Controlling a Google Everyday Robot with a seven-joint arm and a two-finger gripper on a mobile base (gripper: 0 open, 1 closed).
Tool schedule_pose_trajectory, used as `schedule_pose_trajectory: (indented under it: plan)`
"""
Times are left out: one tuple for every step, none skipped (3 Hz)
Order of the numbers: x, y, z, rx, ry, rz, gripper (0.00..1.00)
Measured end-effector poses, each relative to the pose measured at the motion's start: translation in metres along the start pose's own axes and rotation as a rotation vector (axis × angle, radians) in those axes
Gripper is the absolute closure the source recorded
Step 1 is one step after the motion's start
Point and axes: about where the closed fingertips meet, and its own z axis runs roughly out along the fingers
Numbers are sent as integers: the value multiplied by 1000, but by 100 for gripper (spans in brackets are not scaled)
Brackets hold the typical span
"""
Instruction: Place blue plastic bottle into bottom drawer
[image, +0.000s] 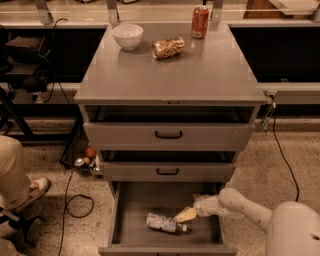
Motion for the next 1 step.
schedule_pose_trajectory:
  plan:
    - [10,-11,-95,-32,-56,60,0]
